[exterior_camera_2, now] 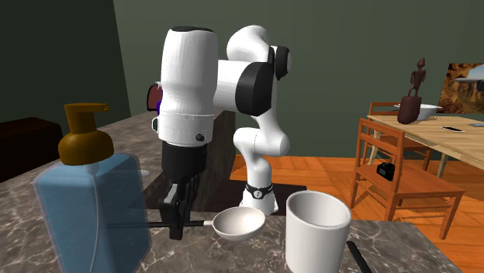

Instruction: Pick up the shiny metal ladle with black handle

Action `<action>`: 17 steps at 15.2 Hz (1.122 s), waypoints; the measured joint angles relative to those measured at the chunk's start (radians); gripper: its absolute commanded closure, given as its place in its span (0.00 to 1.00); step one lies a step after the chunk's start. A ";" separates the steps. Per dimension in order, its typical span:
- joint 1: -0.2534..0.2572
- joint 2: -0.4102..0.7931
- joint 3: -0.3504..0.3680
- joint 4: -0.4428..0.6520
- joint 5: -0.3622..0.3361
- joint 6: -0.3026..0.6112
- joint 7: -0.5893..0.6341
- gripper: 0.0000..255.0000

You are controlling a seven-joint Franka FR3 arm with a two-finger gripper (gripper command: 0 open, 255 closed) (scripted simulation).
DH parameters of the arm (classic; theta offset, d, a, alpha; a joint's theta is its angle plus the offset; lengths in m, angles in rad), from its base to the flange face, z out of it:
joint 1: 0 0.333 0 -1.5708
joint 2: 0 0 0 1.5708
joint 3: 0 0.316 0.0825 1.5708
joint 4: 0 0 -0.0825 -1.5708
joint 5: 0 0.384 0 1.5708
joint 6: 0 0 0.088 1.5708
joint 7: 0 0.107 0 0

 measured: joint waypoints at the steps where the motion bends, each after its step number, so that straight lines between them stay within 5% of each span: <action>1: 0.000 0.000 0.000 0.000 0.000 0.001 0.000 1.00; 9: 0.000 0.001 0.000 0.006 0.000 -0.005 0.000 1.00; 17: 0.000 -0.013 -0.001 0.092 0.007 -0.104 -0.011 1.00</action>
